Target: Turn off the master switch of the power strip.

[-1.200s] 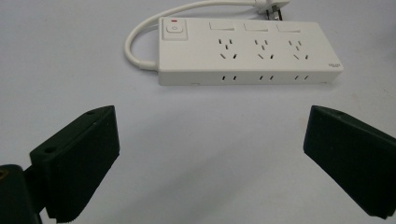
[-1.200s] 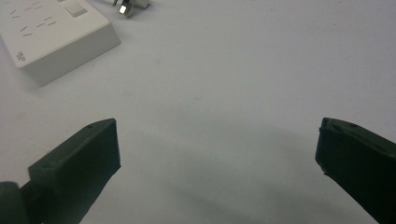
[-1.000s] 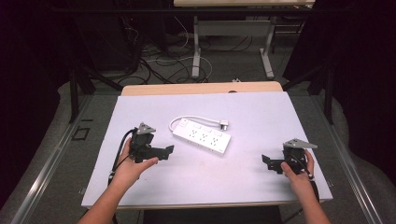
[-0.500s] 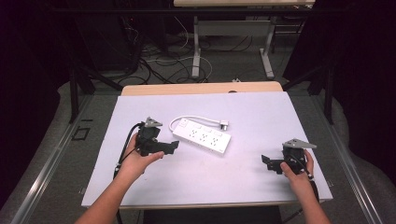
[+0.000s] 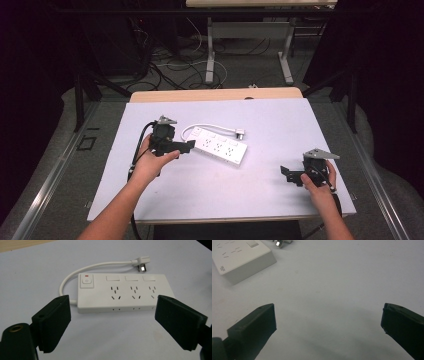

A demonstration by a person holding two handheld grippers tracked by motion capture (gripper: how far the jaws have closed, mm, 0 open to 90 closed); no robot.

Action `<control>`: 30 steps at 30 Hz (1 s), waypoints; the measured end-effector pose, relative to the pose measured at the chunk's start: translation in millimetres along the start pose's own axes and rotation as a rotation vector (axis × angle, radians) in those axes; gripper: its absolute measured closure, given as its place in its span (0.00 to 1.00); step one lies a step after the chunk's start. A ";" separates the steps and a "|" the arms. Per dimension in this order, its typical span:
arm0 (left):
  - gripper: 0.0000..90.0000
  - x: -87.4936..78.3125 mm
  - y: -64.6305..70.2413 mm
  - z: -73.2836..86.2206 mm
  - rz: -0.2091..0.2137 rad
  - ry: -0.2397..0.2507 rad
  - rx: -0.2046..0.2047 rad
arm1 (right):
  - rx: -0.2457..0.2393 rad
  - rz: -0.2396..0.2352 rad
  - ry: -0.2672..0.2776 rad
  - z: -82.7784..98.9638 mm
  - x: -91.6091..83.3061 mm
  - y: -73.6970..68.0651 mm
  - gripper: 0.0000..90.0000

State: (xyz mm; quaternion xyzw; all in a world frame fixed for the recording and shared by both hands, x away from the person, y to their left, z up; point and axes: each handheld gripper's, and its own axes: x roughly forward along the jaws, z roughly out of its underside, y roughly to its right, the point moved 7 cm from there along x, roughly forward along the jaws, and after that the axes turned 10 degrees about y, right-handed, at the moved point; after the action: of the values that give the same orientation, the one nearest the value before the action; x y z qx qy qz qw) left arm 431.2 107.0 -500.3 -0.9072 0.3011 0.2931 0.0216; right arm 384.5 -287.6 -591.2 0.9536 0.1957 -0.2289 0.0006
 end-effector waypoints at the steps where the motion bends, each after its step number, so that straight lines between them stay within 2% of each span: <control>1: 0.16 1.1 0.0 -2.5 0.002 0.008 0.000 | 0.000 0.000 0.000 0.0 0.0 0.0 0.00; 9: 0.18 6.7 0.9 -17.7 0.006 -0.005 0.006 | 0.000 0.000 0.000 0.1 0.4 -0.5 0.00; 20: 0.25 19.1 0.5 -28.7 -0.001 -0.021 -0.019 | -0.004 -0.003 -0.004 0.8 1.1 -0.9 0.00; 27: 0.29 26.4 -1.1 -34.7 -0.016 -0.027 0.002 | -0.002 -0.006 -0.007 1.8 1.9 -1.3 0.00; 30: 0.30 28.9 -1.2 -38.0 -0.019 -0.029 -0.003 | -0.007 -0.008 -0.007 2.0 2.2 -1.5 0.00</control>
State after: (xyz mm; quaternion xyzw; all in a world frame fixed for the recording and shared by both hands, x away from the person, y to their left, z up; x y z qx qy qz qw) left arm 470.3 84.3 -484.8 -0.9055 0.2919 0.3066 0.0274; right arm 384.8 -285.6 -593.8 0.9520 0.2002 -0.2316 0.0038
